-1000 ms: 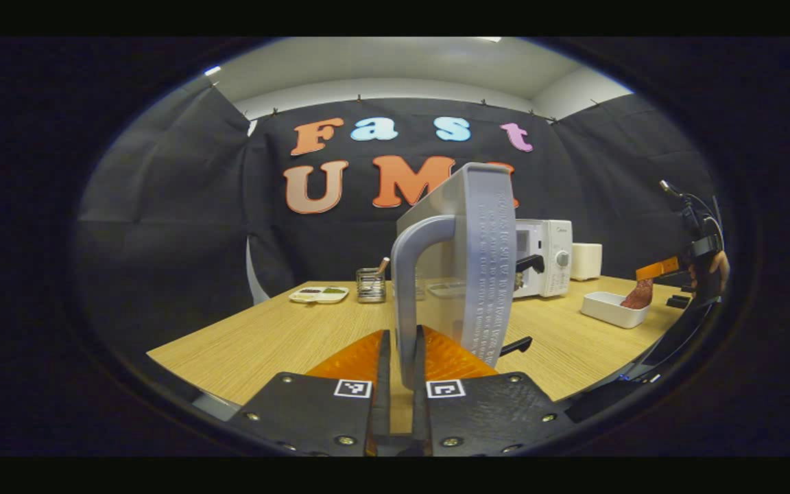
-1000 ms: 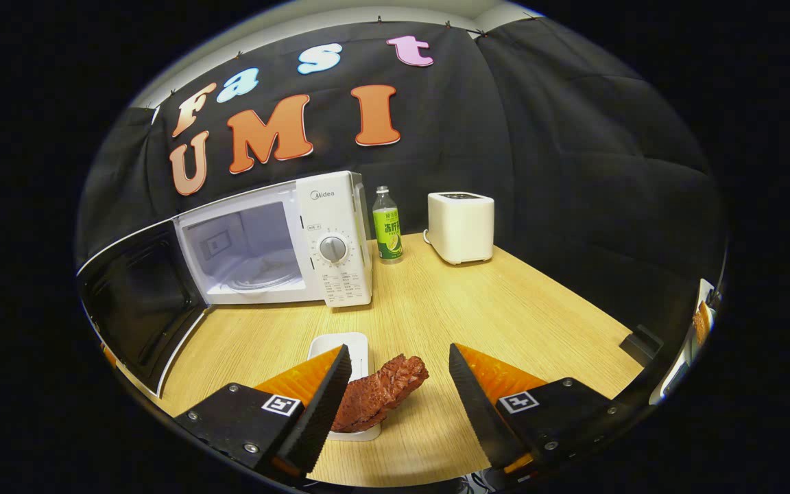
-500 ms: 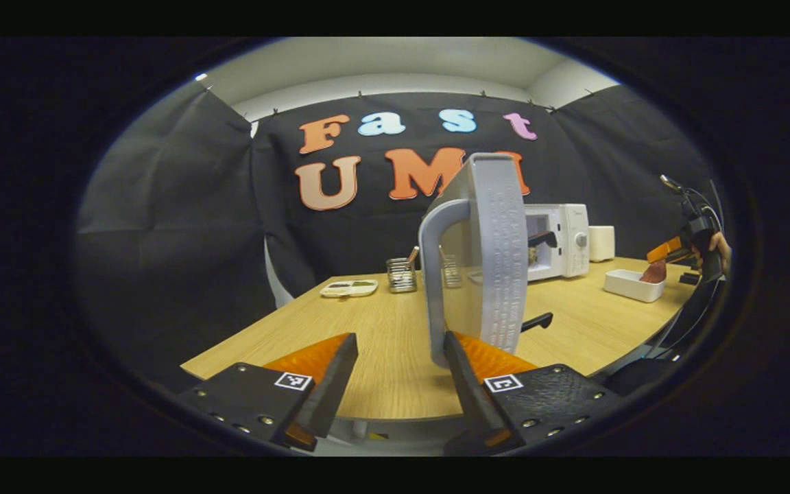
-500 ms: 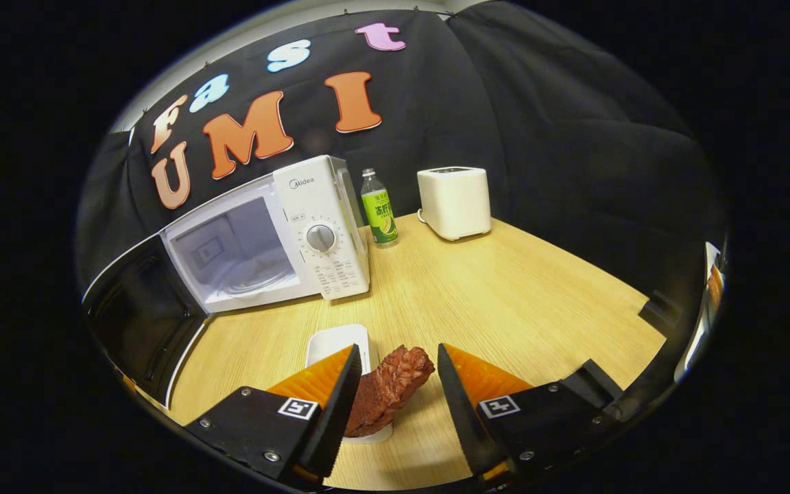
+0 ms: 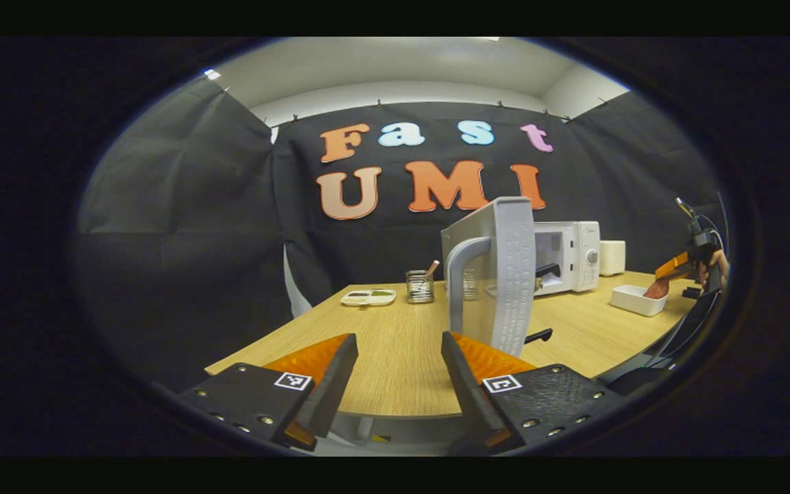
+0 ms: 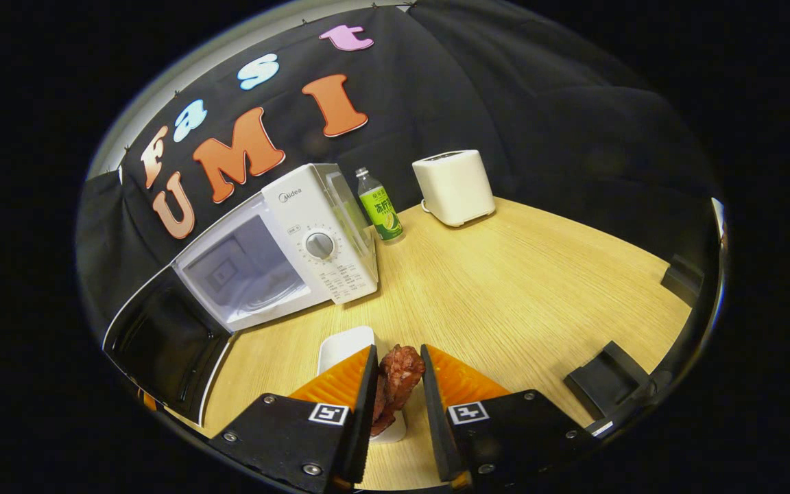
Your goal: Open the microwave oven with the left hand, put the food in, and close the microwave oven.
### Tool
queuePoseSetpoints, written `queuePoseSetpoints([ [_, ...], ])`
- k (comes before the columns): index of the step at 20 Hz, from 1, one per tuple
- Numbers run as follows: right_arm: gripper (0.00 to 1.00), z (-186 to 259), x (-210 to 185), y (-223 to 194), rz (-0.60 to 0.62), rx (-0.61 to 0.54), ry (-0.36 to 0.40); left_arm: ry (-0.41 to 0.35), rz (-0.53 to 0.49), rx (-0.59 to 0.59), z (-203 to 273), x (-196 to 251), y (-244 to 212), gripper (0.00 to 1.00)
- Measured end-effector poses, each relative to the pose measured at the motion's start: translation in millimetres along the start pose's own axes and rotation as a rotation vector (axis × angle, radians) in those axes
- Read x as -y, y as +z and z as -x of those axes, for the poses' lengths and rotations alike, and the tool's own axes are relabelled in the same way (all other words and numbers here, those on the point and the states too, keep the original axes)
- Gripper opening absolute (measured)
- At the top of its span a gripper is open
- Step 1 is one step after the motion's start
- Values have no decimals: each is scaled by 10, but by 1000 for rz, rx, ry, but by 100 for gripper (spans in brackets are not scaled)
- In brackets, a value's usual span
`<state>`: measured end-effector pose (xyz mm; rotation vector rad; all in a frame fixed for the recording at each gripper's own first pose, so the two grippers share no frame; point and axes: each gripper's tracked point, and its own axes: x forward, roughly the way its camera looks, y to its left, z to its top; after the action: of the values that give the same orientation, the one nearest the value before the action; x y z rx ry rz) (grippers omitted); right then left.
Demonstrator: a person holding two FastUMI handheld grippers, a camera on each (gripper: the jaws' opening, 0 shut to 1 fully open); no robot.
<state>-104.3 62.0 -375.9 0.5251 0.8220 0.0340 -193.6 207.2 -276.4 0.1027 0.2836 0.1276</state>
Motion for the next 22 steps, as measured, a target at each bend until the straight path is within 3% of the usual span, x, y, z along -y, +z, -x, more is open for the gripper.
queuePoseSetpoints([
  [3, 25, -5, -40, 24, -73, -23, 35, 21, 12, 17, 57, -106, 126, 74],
  [7, 16, 51, -231, 88, -88, -33, 80, 92, -20, -2, 86, -294, 195, 75],
  [13, 15, 197, -572, 403, 71, 60, 80, 192, -46, -74, 51, -456, 190, 78],
  [19, 15, 190, -1032, 752, 212, 135, 84, 186, -34, -72, -42, -426, 197, 81],
  [22, 15, 96, -1390, 855, 256, 157, 124, 185, -31, -75, -78, -415, 176, 82],
])
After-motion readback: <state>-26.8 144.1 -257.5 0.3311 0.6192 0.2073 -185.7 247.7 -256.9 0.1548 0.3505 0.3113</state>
